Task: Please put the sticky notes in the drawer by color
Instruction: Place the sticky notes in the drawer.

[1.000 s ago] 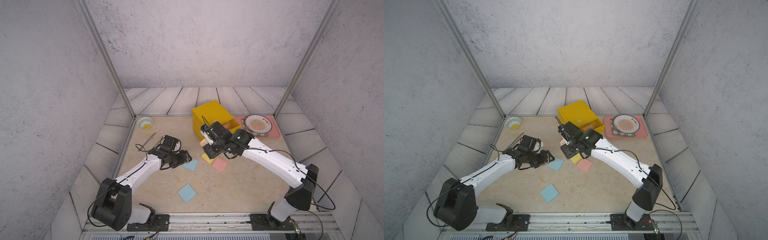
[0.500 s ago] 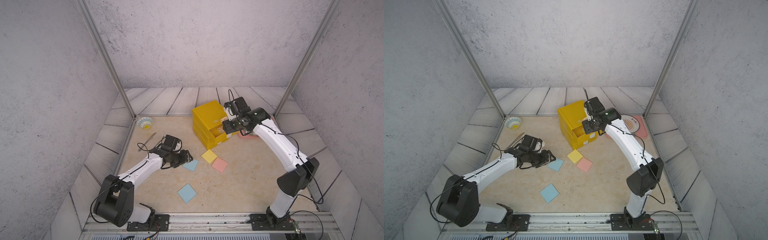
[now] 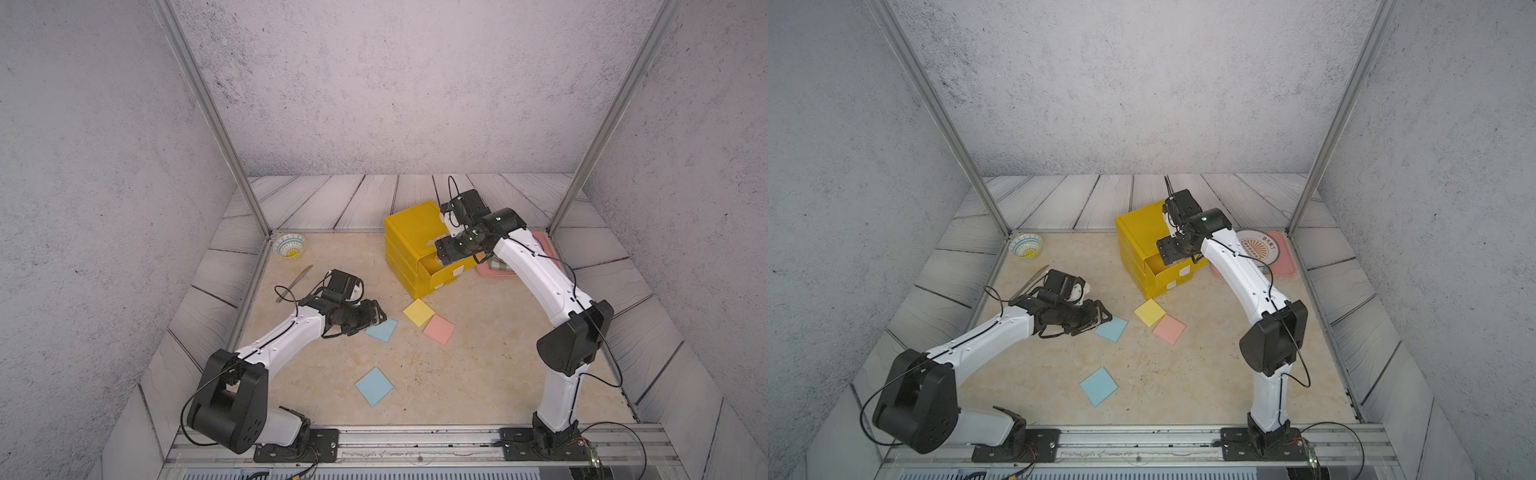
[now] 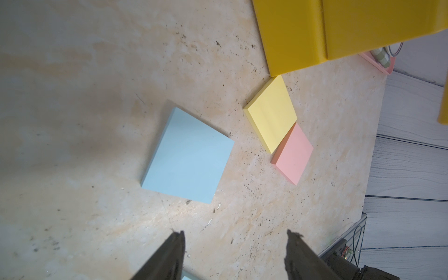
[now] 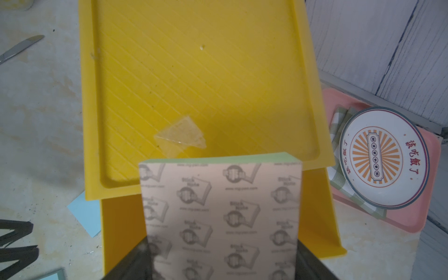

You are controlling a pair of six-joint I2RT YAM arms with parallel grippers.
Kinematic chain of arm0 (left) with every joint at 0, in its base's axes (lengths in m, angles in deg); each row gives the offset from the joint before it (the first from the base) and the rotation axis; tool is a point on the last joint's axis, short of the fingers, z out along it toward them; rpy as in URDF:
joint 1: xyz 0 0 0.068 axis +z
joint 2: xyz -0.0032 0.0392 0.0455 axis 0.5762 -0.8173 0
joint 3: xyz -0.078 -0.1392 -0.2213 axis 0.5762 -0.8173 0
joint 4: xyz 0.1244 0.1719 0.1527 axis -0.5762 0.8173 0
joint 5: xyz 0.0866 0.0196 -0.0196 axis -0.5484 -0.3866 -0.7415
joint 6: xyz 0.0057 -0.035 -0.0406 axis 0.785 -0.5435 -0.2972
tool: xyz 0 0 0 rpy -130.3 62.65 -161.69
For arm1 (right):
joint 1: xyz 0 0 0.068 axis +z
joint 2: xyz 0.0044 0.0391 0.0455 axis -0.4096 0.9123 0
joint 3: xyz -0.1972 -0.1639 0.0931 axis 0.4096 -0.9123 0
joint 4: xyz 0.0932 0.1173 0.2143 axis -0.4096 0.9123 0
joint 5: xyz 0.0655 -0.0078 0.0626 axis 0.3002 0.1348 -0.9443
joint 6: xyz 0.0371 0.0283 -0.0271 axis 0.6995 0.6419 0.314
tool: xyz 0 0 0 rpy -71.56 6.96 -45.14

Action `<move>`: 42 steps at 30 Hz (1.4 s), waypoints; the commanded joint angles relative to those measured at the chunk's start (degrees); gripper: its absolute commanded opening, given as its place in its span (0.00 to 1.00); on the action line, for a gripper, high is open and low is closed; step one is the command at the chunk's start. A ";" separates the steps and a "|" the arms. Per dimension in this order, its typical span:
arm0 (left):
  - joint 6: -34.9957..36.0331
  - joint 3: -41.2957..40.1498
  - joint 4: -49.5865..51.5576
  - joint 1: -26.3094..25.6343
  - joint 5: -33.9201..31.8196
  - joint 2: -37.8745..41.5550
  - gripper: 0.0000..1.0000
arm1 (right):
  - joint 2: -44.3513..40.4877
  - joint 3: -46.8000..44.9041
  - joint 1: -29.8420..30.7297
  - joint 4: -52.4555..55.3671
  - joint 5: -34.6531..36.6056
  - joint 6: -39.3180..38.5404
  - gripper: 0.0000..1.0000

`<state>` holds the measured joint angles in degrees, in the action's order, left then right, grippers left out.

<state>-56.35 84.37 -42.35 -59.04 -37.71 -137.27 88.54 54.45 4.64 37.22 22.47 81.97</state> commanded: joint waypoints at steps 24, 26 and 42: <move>0.71 2.02 0.39 0.17 0.82 -0.56 0.70 | -1.60 -2.84 -1.62 -1.00 -2.89 -0.68 0.57; 0.86 1.88 0.31 0.12 0.95 -0.63 0.70 | -1.61 -4.28 -1.57 -2.25 -3.20 -0.46 0.55; 0.57 1.52 -0.33 0.12 1.85 -1.17 0.70 | 0.37 -7.50 -4.46 -6.27 -2.11 -2.10 0.51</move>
<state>-56.35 85.29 -42.70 -59.04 -36.05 -138.56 86.81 48.33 1.56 29.44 19.01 80.86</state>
